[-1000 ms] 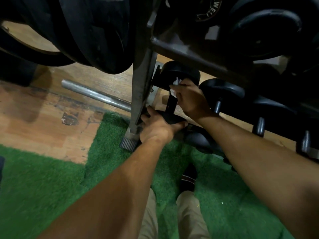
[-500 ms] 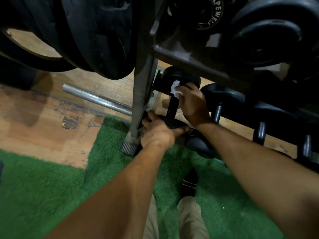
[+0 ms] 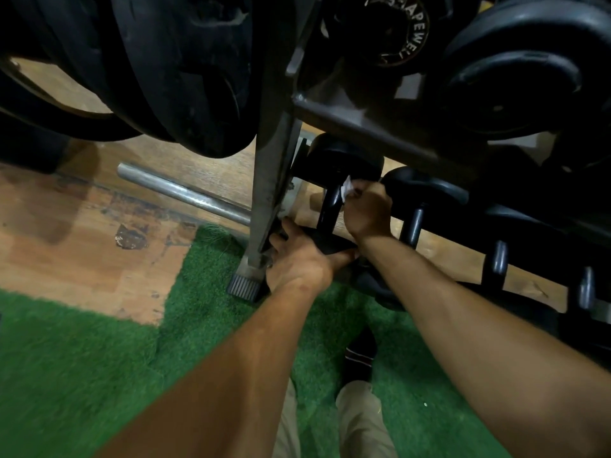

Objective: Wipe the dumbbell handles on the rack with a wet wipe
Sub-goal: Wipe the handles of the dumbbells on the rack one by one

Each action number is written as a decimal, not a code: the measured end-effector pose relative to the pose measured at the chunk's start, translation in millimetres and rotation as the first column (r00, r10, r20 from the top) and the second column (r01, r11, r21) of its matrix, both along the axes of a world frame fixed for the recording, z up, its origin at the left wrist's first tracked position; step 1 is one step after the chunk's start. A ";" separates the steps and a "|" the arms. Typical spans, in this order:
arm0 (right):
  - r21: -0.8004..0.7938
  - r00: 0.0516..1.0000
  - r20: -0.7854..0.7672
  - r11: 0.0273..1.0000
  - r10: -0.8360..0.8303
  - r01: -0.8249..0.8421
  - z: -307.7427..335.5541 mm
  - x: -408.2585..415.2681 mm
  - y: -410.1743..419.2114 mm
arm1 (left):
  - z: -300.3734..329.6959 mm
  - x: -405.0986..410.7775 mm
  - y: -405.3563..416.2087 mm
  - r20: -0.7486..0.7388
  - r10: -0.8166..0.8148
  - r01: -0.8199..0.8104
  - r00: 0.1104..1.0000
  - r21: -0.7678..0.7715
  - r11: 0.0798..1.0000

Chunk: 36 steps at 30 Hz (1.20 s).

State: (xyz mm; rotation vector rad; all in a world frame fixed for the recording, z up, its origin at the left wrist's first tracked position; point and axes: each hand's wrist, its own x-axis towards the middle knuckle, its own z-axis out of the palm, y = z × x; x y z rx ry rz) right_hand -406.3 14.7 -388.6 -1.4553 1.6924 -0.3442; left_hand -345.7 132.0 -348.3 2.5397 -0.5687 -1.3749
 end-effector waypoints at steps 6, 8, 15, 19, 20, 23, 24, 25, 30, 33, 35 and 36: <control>0.216 0.975 0.001 0.952 0.223 -0.218 -4.3 -17.1 -4.1 | -4.3 -1.1 3.5 0.015 -0.001 0.001 1.000 -0.018 1.000; 0.239 0.989 0.126 0.965 0.075 -0.103 5.4 -12.7 -15.4 | -5.3 -0.7 3.3 0.011 0.007 -0.006 1.000 -0.028 1.000; 0.550 0.976 0.200 0.814 0.089 -0.187 10.4 -28.0 -12.5 | -5.7 1.1 4.7 0.006 -0.006 0.006 1.000 -0.031 1.000; 0.538 0.974 0.228 0.834 -0.002 -0.125 7.4 -23.4 -16.1 | -4.1 0.9 4.2 0.017 0.002 -0.001 1.000 -0.037 0.999; 0.541 0.970 0.243 0.834 -0.030 -0.110 4.1 -19.6 -18.0 | -3.2 0.6 3.5 0.017 -0.001 0.002 1.000 -0.033 0.999; 0.587 0.939 0.344 0.776 0.020 -0.232 4.7 -21.0 -12.8 | -0.2 -0.1 2.5 0.016 -0.010 0.010 1.000 -0.030 0.999; 0.605 0.923 0.381 0.740 0.055 -0.294 7.0 -24.5 -10.2 | 0.4 -0.2 2.3 0.019 -0.010 0.011 1.000 -0.033 0.999; 0.617 0.908 0.408 0.703 0.097 -0.353 11.0 -28.3 -8.7 | 1.0 -0.4 2.4 0.022 -0.008 0.009 1.000 -0.037 0.999; 0.652 0.887 0.417 0.614 0.200 -0.445 -27.1 -53.3 -26.4 | 1.0 -0.4 2.5 0.024 -0.001 0.002 1.000 -0.035 0.999; 0.545 0.740 0.572 0.509 0.354 -0.666 -68.1 -68.9 -31.2 | -0.1 0.6 2.0 0.018 0.012 -0.011 1.000 -0.030 0.999; 0.535 0.667 0.625 0.399 0.405 -0.744 -27.8 -56.3 -26.3 | 0.0 0.6 2.1 0.013 0.018 -0.018 1.000 -0.032 0.999; 0.578 0.709 0.588 0.411 0.388 -0.705 -16.3 -49.8 -27.8 | 0.5 0.4 2.0 0.011 0.019 -0.018 1.000 -0.031 0.999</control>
